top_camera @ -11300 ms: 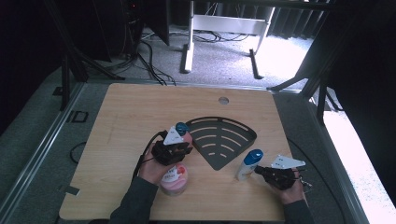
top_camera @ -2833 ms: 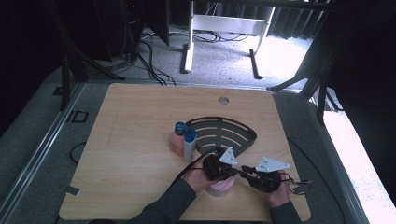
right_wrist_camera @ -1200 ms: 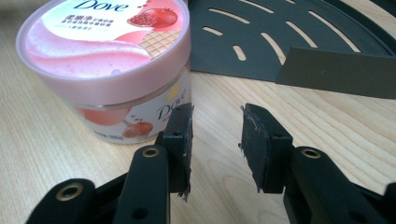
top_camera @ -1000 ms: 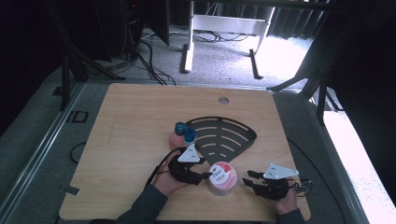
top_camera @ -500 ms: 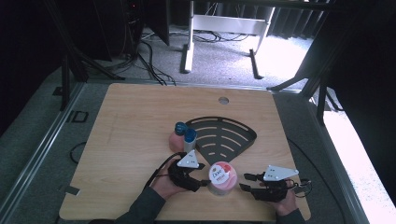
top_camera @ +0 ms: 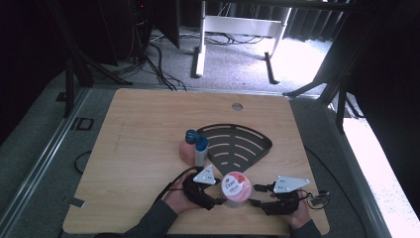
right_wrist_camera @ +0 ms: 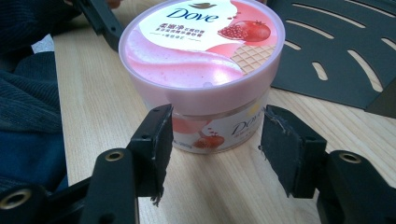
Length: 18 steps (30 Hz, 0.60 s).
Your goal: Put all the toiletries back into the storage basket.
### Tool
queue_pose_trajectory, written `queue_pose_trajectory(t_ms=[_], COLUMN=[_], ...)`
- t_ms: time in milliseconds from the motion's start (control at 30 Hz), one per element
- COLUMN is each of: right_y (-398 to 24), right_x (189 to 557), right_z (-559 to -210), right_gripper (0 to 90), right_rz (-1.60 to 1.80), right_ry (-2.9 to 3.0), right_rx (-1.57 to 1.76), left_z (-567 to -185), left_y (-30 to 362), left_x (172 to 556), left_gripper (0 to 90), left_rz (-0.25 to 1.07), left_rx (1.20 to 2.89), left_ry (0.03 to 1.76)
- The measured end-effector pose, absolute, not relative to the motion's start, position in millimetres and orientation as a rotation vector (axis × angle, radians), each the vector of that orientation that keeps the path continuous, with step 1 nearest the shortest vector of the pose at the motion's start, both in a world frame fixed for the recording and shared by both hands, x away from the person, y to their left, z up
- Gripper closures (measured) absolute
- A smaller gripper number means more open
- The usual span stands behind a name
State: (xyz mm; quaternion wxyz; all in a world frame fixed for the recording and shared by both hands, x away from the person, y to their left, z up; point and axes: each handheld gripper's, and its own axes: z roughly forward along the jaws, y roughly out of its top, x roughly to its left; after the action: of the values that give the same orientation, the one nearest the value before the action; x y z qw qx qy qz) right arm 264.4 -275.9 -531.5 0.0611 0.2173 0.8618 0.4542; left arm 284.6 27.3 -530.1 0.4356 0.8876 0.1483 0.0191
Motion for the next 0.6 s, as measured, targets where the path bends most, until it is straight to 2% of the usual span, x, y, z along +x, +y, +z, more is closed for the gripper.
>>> queue_pose_trajectory(t_ms=[600], right_y=[-266], right_x=[269], right_z=[-537], right_gripper=[32.1], right_rz=[1.376], right_ry=[2.658], right_rx=[0.591], left_z=[-538], left_y=[16], left_x=[280], left_gripper=[22.0], left_rz=[0.13], left_rx=[2.237], left_ry=[0.354])
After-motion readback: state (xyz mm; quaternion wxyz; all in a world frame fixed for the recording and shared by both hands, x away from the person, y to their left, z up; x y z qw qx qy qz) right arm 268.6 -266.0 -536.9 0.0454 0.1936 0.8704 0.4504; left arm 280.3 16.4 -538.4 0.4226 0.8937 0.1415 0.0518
